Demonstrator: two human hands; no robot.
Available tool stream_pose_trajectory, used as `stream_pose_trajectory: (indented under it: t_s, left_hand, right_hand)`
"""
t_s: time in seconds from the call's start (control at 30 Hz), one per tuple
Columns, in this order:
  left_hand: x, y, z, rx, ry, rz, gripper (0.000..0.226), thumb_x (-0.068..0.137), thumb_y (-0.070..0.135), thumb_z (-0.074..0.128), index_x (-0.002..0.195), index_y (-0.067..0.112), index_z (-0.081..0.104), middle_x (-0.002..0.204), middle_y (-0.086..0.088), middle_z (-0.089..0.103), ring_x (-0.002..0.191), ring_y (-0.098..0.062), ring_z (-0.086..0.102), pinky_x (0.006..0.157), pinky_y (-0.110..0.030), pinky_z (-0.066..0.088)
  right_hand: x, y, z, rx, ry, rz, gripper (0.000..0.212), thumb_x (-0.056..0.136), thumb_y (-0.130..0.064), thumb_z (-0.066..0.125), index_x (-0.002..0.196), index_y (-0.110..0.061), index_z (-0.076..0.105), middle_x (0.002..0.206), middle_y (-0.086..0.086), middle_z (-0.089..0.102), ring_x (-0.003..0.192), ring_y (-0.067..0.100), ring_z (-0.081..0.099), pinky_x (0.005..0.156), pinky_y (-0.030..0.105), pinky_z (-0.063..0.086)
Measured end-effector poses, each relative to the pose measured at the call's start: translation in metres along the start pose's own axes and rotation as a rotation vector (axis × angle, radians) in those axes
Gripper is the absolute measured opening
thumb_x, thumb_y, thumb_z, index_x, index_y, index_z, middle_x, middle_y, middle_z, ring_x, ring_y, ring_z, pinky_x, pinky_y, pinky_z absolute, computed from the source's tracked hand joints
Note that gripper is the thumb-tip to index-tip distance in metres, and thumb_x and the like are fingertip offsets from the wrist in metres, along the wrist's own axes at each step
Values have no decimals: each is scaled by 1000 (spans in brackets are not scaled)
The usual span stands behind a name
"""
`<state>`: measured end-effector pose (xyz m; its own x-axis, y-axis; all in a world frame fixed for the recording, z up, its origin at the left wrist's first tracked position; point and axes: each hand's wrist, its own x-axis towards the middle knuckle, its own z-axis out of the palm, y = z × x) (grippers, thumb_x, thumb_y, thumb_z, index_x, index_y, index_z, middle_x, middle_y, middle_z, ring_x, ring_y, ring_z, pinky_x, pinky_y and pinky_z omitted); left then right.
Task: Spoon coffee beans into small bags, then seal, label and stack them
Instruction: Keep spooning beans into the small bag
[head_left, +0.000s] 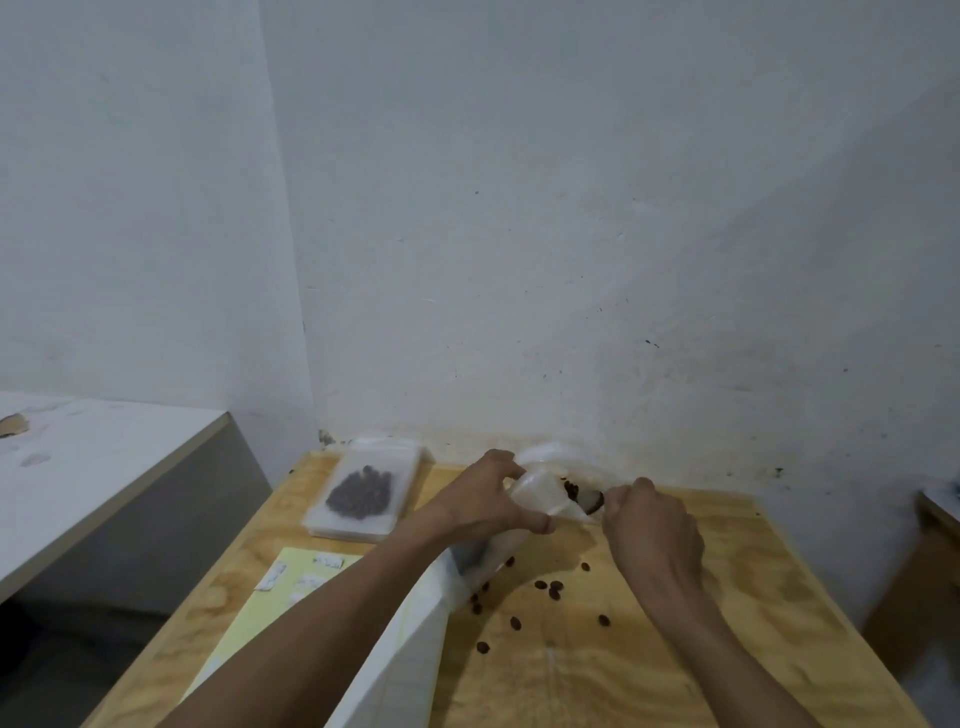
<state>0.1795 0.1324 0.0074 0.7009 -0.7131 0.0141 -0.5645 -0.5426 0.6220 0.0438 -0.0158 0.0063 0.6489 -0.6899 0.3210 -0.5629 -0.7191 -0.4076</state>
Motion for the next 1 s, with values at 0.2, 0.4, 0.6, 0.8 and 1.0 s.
stream_pose_trajectory:
  t_s: [0.2, 0.4, 0.6, 0.8, 1.0]
  left_hand:
    - [5, 36, -9, -46, -47, 92, 87, 64, 58, 85, 138, 21, 58, 154, 13, 37, 129, -14, 49, 107, -36, 45]
    - [12, 45, -14, -141, -115, -8, 97, 50, 72, 82, 132, 23, 63, 136, 7, 61, 120, -17, 59, 106, -43, 48]
    - [9, 30, -30, -389, -144, -120, 84, 52, 69, 87, 116, 16, 75, 121, 0, 72, 112, -22, 67, 107, -43, 48]
    - [5, 15, -39, -385, -101, -162, 77, 50, 65, 85, 109, 15, 77, 112, -1, 75, 105, -21, 68, 101, -38, 50]
    - [0, -4, -29, -264, -14, -144, 70, 62, 58, 86, 123, 27, 70, 120, 8, 70, 110, -14, 66, 102, -40, 52]
  right_hand:
    - [22, 19, 15, 262, -12, 390, 46, 102, -24, 47, 62, -3, 53, 57, 9, 50, 51, 22, 45, 47, 25, 27]
    - [21, 20, 27, 462, -94, 520, 39, 103, -23, 43, 80, 4, 60, 68, 14, 58, 60, 27, 52, 50, 27, 33]
    - [2, 26, 35, 617, -57, 453, 46, 106, -22, 38, 69, 0, 56, 70, 17, 59, 59, 26, 49, 52, 31, 31]
    - [0, 31, 35, 689, -99, 430, 44, 103, -20, 41, 61, -7, 46, 63, 14, 52, 60, 27, 52, 56, 32, 35]
    - [-5, 39, 21, 744, -127, 405, 41, 100, -18, 44, 60, -13, 41, 50, 3, 42, 51, 22, 44, 51, 30, 31]
